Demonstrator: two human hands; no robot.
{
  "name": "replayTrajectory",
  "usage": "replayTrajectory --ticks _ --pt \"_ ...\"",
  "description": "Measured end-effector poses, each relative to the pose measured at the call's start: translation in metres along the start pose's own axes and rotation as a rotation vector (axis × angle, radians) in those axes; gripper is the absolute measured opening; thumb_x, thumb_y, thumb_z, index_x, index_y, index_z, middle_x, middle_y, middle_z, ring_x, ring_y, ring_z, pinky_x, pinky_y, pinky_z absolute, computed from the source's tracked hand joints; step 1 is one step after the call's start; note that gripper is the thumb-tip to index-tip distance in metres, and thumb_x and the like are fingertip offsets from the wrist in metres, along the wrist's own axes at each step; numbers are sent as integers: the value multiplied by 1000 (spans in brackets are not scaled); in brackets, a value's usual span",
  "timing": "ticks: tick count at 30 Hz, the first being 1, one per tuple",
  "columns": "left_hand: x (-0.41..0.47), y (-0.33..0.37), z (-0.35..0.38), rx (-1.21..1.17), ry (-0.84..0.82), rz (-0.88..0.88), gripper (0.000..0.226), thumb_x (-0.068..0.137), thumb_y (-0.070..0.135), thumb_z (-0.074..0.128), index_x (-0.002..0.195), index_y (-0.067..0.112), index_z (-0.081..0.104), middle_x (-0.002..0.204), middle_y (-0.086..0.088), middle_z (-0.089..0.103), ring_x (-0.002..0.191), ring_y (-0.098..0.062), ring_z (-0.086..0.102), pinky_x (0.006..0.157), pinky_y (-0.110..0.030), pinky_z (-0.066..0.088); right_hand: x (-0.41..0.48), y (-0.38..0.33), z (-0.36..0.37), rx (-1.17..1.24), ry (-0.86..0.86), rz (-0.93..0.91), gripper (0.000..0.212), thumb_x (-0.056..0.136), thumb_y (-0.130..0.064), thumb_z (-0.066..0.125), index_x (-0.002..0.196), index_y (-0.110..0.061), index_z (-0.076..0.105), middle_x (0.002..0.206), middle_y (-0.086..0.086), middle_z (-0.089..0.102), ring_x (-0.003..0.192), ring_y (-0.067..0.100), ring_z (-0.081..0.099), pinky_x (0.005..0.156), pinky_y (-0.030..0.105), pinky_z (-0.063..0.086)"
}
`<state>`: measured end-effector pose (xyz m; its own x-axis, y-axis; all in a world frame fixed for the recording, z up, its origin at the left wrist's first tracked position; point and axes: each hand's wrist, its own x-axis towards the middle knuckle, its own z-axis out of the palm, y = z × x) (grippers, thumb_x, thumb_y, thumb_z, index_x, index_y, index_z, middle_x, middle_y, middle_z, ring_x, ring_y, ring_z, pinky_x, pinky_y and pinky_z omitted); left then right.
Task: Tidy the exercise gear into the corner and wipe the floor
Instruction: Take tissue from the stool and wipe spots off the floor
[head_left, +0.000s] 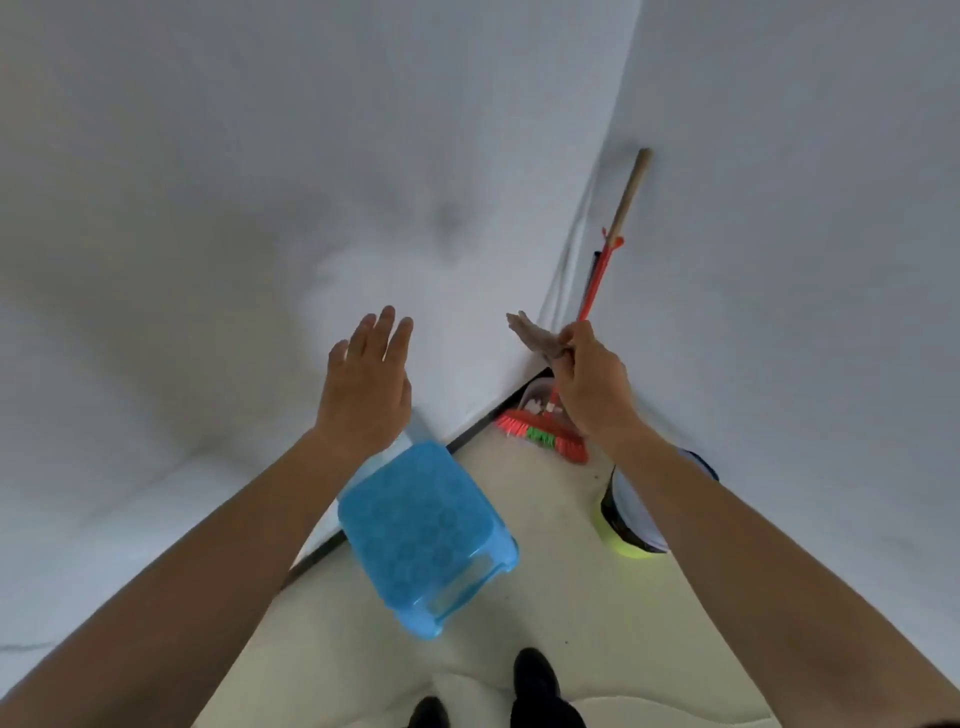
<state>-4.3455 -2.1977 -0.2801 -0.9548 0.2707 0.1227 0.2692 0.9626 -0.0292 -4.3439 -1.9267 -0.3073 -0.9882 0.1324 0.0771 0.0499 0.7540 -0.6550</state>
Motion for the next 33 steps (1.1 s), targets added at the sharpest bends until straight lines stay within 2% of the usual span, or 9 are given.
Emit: replayTrajectory --ticks 3,5,8,11,14,18,21,25,33 --pt "24 20 -70 -47 199 99 61 95 18 53 150 9 31 158 -16 30 143 -36 33 107 -53 40 -6 -31 -66 -18 185 -117 26 100 -5 45 114 -23 57 102 -11 71 75 6 61 59 19 43" --pt "26 35 -100 -103 280 188 60 94 17 54 150 8 33 157 -17 31 143 -36 34 107 -54 41 -28 -48 -104 -80 286 -208 47 100 -2 48 130 -37 57 117 -26 65 86 -4 56 63 8 43" --pt "20 64 -127 -175 337 320 59 95 18 53 149 8 34 158 -18 29 143 -37 32 107 -54 40 -85 -51 -149 -190 420 -178 58 97 2 49 132 -45 53 119 -29 61 99 1 56 73 26 57" --pt "-2 112 -136 -275 339 517 58 94 19 53 148 7 35 157 -19 30 143 -37 32 107 -56 39 -167 -34 -177 -311 529 -4 49 100 -8 45 134 -42 50 122 -8 62 99 12 61 78 33 59" --pt "-42 185 -144 -347 296 724 59 95 21 52 149 8 33 159 -18 26 146 -36 28 110 -57 35 -271 -16 -201 -351 621 239 50 93 -8 47 135 -34 56 117 -3 61 97 14 62 81 34 57" --pt "-136 307 -174 -453 233 1019 61 97 20 49 153 9 26 162 -17 17 148 -35 22 111 -58 34 -442 -12 -250 -467 812 458 49 82 -4 62 120 -34 65 101 -9 64 78 8 64 62 29 58" --pt "-230 398 -211 -498 268 1300 62 96 19 48 153 10 26 162 -17 17 147 -36 24 110 -58 35 -579 -11 -293 -564 976 675 40 82 -7 67 108 -37 71 92 -11 67 74 9 63 58 27 55" --pt "-375 497 -249 -632 253 1535 59 97 19 45 153 12 26 162 -17 15 147 -36 22 111 -57 32 -753 -13 -328 -573 1171 996 28 88 -19 63 111 -34 71 97 -3 67 81 24 66 67 35 54" --pt "-672 663 -262 -690 217 1926 58 96 29 38 150 13 31 162 -18 16 144 -39 27 105 -61 34 -1057 -12 -325 -698 1273 1388 24 89 -29 63 111 -37 69 105 -10 68 83 22 70 68 32 54"
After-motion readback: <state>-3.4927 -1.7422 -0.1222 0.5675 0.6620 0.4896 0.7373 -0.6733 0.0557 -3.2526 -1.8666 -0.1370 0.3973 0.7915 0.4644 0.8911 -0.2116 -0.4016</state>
